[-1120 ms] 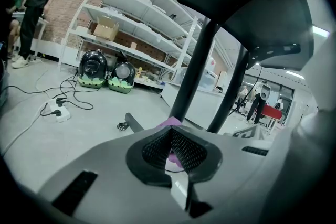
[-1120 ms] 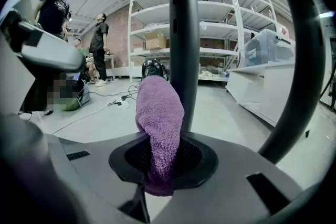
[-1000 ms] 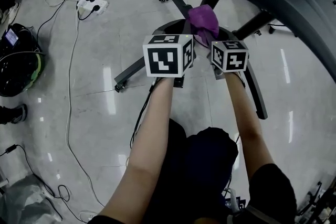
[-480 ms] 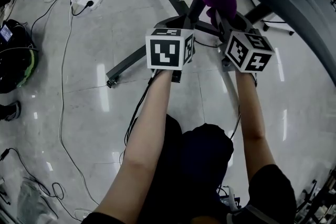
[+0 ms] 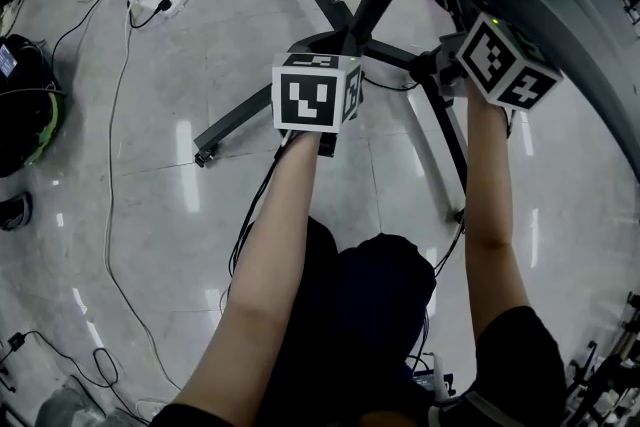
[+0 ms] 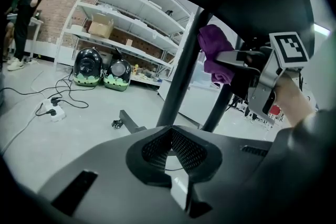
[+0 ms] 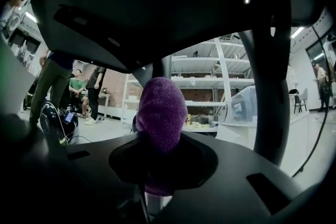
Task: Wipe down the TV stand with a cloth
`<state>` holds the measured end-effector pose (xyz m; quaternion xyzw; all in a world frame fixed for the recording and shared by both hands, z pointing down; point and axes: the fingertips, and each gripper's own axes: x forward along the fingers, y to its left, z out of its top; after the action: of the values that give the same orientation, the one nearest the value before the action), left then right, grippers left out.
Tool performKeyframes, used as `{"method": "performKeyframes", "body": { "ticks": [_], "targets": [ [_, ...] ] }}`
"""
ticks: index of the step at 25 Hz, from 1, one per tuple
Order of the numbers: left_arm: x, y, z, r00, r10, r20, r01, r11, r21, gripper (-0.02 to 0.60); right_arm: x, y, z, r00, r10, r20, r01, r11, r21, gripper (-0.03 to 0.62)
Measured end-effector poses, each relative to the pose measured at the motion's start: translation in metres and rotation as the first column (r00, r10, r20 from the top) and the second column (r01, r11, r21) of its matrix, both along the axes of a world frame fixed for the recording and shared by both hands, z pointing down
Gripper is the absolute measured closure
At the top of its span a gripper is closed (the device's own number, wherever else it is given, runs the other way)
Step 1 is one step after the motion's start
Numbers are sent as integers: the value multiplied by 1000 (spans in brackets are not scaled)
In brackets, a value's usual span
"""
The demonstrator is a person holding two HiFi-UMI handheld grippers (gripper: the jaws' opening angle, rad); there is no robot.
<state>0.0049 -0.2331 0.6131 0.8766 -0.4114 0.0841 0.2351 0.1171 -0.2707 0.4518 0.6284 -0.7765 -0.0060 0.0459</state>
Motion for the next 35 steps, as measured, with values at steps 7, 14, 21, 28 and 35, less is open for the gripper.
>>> {"method": "performKeyframes", "body": {
  "ticks": [7, 14, 21, 28, 35],
  "targets": [
    [0, 1, -2, 1000, 2, -1, -2, 1000, 5, 575, -4, -22, 5, 1000, 8, -15, -8, 1000, -16, 505],
    [1, 5, -7, 1000, 8, -2, -8, 1000, 16, 574, -1, -25, 18, 1000, 25, -11, -25, 999, -41, 505],
    [-1, 7, -10, 1000, 10, 0, -10, 1000, 21, 575, -2, -26, 43, 999, 31, -22, -33, 996, -85, 505],
    [1, 7, -10, 1000, 14, 0, -14, 1000, 23, 574, -3, -30, 74, 999, 34, -20, -36, 989, -140, 505],
    [-1, 6, -8, 1000, 12, 3, -12, 1000, 18, 575, -6, -33, 107, 999, 19, -32, -24, 981, -192, 505]
  ]
}}
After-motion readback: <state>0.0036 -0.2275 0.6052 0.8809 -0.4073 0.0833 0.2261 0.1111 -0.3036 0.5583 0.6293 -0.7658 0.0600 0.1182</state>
